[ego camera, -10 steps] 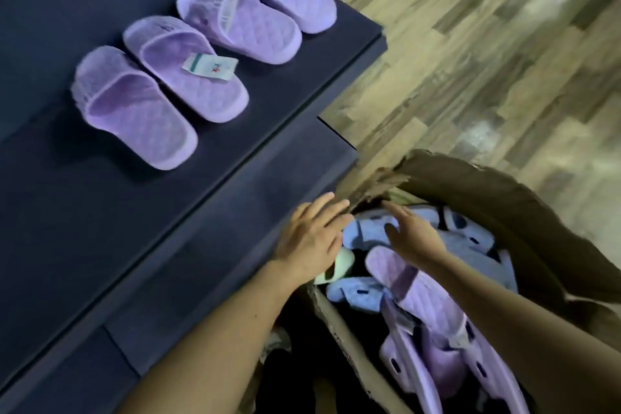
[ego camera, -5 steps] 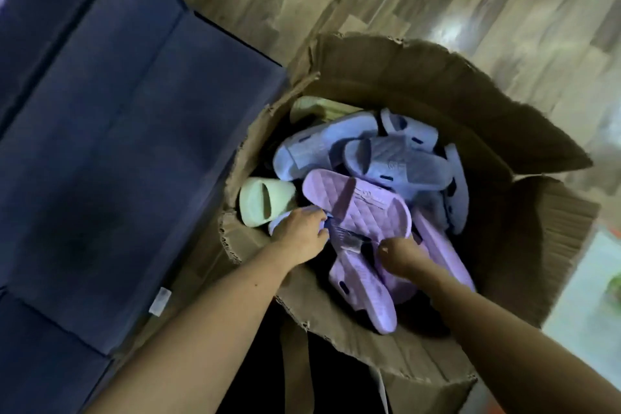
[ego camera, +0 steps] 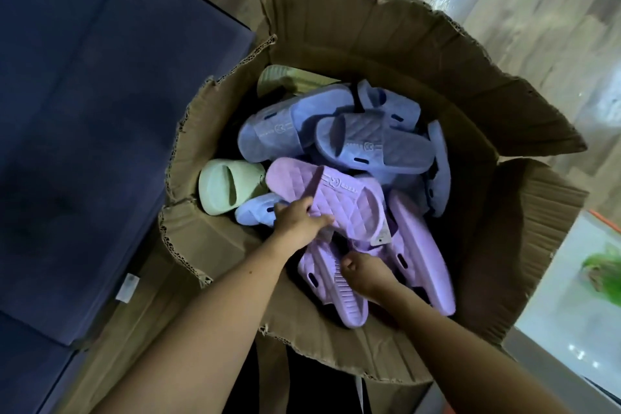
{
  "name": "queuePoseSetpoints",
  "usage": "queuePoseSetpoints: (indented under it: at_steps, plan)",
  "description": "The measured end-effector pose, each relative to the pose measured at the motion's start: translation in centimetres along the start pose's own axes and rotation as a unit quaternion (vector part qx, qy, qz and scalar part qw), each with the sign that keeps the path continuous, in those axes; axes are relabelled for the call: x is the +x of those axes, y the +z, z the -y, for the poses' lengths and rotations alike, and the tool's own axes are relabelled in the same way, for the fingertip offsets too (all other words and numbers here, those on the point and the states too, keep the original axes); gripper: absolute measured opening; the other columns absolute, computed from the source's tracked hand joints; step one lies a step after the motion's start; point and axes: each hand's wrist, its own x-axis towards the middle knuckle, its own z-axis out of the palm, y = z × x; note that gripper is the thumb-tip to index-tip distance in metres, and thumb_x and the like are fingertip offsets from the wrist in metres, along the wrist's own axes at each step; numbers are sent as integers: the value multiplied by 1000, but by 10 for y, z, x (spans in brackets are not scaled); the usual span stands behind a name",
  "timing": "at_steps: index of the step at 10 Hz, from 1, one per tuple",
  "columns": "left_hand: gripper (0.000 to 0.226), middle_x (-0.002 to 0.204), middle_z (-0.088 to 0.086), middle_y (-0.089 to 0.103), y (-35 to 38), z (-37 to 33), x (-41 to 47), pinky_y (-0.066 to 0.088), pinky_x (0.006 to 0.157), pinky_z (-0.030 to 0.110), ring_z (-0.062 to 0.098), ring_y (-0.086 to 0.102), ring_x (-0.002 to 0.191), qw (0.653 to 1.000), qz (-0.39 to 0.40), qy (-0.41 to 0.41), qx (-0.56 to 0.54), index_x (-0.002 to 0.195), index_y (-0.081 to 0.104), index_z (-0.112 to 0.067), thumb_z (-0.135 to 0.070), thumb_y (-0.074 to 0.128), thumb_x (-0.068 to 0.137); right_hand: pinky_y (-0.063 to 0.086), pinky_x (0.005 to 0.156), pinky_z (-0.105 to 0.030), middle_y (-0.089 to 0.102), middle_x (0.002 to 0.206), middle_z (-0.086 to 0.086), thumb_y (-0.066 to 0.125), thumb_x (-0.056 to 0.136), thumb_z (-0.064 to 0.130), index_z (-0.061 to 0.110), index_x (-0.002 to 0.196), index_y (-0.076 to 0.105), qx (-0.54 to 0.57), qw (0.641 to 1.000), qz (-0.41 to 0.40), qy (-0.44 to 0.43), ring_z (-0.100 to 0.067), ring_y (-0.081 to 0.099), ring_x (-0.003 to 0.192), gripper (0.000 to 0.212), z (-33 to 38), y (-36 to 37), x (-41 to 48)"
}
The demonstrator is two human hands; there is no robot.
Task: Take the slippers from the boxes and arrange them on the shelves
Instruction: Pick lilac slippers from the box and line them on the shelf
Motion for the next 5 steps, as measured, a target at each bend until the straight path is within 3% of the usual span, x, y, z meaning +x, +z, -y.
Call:
queuePoseSetpoints:
  at_steps: [1,2,3,4,5]
  plan:
    - [17,102,17,60,-11,2,-4,44,76,25,22,54,89,995,-45,49,-70,84,64,-12,-28,70,80,23,46,-23,58,61,-4,35,79,4,18,56,55,-57,990,-81,-100,-17,60,53,34,7,0,-11]
    - [16,84,6,66,-31,-11,-14,36,63,24,18,54,78,972,-137,85,-170,88,67,-5,-21,65,86,38,74,-26,60,85,-1,39,96,22,34,65,37,-149,978,-5,-146,-23,58,90,33,3,6,-18]
    - [15,66,-1,58,-48,-27,-20,38,65,27,19,52,74,954,-190,93,-210,75,63,-13,-21,63,88,39,70,-25,38,68,13,39,96,25,35,64,32,-95,988,-9,-123,-14,43,67,34,6,3,-21]
    - [16,67,-11,59,-51,-41,-31,43,72,28,18,57,79,946,-175,115,-246,84,67,-9,-24,64,87,31,58,-28,50,77,5,28,94,24,24,86,55,-63,991,-78,-87,-20,51,75,28,14,-4,-31]
    - [40,68,1,63,-51,-51,-41,45,71,31,17,54,73,942,-164,160,-246,83,67,-3,-42,59,76,31,69,-31,59,110,-13,37,92,17,3,105,56,-68,981,-175,-55,-30,55,103,27,20,-14,-40]
